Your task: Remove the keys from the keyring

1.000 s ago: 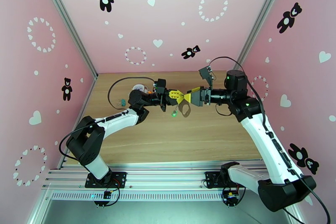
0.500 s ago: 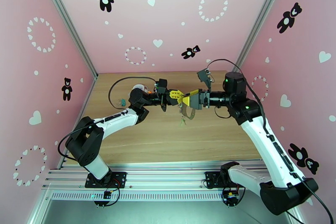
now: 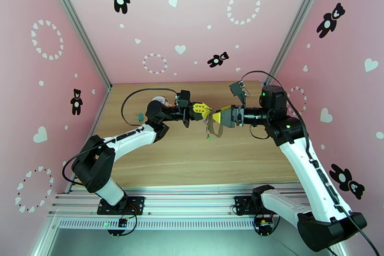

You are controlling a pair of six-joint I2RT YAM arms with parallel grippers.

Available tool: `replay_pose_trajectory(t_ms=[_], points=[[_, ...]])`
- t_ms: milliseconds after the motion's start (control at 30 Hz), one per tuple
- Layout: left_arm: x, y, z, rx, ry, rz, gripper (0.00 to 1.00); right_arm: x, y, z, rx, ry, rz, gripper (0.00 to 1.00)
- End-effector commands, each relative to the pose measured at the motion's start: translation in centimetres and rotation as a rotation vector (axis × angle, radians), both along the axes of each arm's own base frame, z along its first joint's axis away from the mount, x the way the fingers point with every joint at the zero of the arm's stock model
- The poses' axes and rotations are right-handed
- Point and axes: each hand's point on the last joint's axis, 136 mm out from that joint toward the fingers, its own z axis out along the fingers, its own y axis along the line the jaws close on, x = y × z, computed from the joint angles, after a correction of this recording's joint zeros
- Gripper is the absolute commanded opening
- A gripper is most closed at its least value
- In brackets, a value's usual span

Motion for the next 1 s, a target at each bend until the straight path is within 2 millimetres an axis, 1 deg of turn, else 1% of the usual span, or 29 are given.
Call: replay_pose_trajectory(t_ms=[0,133,233,367,433,600,667,767,967], points=[[-0.7,0.7,1.2,-0.016,-0.036,0.003,0.00,-1.0,-0.2,1.2,0.023,-0.023,0.010,0.80],[-0.7,0.7,1.2,-0.016,-0.033,-0.002,0.00,-1.0,-0.2,1.8,0.029,-0.034,0.010,0.79],[-0.9,0.7,1.3,-0.014,-0.035,-0.014,0.00,-0.3,-0.1,1.4,0.024,-0.017,-0.003,0.82],[-1.0,0.6,1.4,-0.012,-0.036,-0.021,0.00,0.6,0.2,1.1,0.018,-0.015,0.001,0.84],[-1.0,0.6,1.3,-0.007,-0.034,-0.024,0.00,0.7,0.5,1.2,0.022,-0.018,0.014,0.85],[-0.9,0.2,1.2,-0.001,-0.036,-0.027,0.00,1.3,1.7,0.6,0.017,0.003,0.050,0.86],[-0.9,0.2,1.1,0.001,-0.036,-0.023,0.00,1.1,1.9,0.8,0.023,-0.001,0.060,0.86],[-0.7,0.2,0.9,0.012,-0.037,-0.011,0.00,0.2,1.7,1.3,0.021,-0.020,0.065,0.85],[-0.6,0.6,0.6,0.023,-0.038,0.016,0.00,-1.2,1.1,1.5,0.010,-0.015,0.063,0.82]])
